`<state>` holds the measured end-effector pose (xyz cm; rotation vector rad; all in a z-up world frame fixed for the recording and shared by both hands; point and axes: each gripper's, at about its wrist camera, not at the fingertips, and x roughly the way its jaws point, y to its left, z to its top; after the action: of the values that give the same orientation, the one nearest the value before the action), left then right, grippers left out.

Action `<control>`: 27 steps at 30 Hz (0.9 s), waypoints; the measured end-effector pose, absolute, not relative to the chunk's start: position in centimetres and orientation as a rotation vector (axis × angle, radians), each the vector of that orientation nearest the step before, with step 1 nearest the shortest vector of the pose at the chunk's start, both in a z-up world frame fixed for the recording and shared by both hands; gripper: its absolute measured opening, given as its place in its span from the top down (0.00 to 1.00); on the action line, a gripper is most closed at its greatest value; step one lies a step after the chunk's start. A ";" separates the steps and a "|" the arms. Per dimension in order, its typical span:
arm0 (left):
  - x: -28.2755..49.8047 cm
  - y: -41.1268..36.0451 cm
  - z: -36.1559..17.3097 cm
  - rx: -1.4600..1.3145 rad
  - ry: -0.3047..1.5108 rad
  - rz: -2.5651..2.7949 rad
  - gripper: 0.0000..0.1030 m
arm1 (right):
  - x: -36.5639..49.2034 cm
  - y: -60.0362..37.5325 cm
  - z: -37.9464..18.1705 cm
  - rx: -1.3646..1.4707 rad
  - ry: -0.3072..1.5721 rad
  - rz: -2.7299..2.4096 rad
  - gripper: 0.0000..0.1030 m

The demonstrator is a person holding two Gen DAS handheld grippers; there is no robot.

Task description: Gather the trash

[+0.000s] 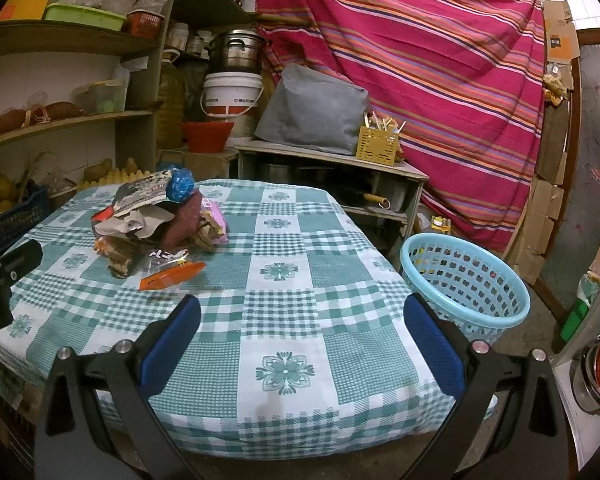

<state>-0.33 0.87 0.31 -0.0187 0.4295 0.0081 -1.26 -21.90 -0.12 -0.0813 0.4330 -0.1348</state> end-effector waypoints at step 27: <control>-0.4 0.3 0.1 -0.012 0.436 0.007 0.05 | -1.1 -22.5 0.0 -0.071 0.439 -0.147 0.04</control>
<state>-0.39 0.31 0.14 -0.0119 0.4356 0.0069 -1.07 -22.47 -0.05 -0.0711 0.4393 -0.1474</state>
